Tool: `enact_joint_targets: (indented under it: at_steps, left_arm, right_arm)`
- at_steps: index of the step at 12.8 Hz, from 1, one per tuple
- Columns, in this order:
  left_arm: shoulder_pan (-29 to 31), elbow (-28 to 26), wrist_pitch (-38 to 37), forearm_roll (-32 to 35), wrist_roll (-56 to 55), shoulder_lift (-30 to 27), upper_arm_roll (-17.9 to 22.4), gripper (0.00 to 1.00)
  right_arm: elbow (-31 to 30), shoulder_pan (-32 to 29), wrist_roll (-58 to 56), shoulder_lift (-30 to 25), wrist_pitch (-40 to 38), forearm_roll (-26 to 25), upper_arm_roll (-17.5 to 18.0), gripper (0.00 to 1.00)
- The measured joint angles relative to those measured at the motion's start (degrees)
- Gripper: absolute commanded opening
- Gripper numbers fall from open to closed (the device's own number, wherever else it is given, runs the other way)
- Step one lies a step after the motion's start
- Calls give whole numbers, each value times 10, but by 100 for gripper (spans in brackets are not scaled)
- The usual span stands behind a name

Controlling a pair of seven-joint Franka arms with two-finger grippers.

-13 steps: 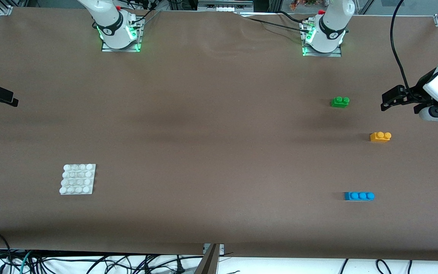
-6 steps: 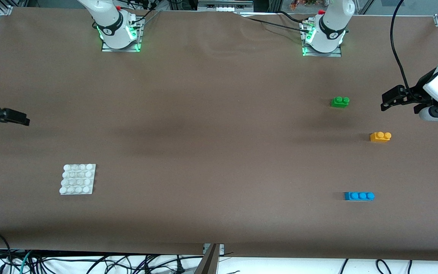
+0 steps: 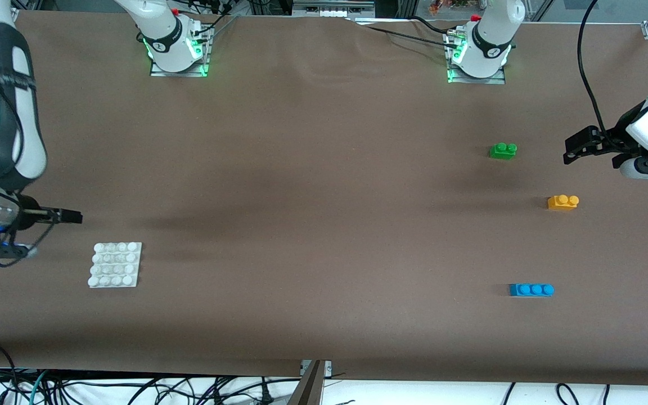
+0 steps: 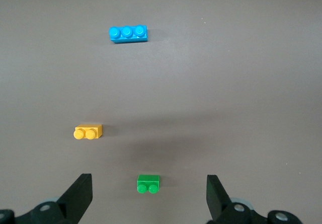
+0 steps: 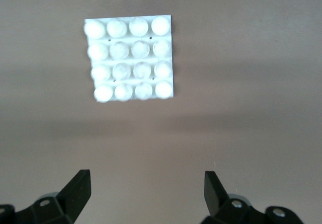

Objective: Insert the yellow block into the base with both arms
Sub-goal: 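Reach the right gripper down to the white base plate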

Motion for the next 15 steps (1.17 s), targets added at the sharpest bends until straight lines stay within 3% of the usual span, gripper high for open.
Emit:
enact_joint_targets:
  at_steps: [6,10,15]
  left_arm:
    - [0,0,-1,0,0,0,0,100]
    - [0,0,-2,0,0,0,0,100]
    - [0,0,-3,0,0,0,0,100]
  right_arm:
    - [-1,0,0,108,134,0,1,100]
    - [-1,0,0,137,196,0,1,100]
    - [4,0,0,139,203,0,3,100]
